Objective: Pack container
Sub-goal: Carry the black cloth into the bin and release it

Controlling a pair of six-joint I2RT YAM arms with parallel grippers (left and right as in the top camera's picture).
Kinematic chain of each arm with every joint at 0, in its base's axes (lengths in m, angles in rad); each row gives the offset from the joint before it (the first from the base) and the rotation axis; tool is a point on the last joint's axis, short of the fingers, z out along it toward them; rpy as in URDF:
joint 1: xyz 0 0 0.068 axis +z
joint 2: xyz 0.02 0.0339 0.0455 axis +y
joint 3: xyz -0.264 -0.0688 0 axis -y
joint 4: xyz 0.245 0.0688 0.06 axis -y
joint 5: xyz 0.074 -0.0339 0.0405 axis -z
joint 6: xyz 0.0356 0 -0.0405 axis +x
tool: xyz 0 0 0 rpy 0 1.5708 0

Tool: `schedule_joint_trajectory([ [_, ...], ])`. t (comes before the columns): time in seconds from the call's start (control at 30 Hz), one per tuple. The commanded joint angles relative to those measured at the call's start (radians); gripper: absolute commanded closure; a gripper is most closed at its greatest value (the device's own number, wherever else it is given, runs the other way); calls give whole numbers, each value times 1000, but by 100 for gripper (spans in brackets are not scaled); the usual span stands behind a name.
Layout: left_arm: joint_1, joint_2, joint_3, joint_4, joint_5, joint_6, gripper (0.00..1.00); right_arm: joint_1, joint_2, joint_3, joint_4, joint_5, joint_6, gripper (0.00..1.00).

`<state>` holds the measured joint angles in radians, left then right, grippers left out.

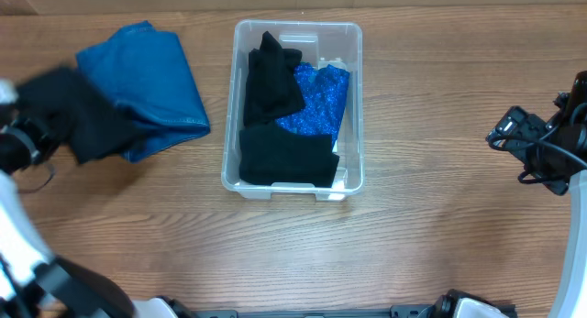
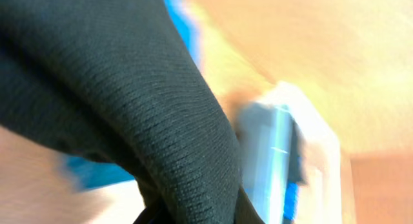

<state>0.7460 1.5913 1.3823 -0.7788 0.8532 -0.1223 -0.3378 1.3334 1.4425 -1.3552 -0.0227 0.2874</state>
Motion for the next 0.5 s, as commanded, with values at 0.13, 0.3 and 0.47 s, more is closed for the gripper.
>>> schedule_joint_trajectory([
  [0.13, -752, -255, 23, 72, -219, 481, 96, 0, -8, 18, 2, -9, -3, 0],
  [0.3, -1073, -150, 23, 19, -419, 958, 96, 0, -8, 17, 2, -9, -4, 0],
  [0.47, -1147, -29, 23, -101, -595, 1152, 96, 0, -8, 17, 3, -9, -4, 0],
])
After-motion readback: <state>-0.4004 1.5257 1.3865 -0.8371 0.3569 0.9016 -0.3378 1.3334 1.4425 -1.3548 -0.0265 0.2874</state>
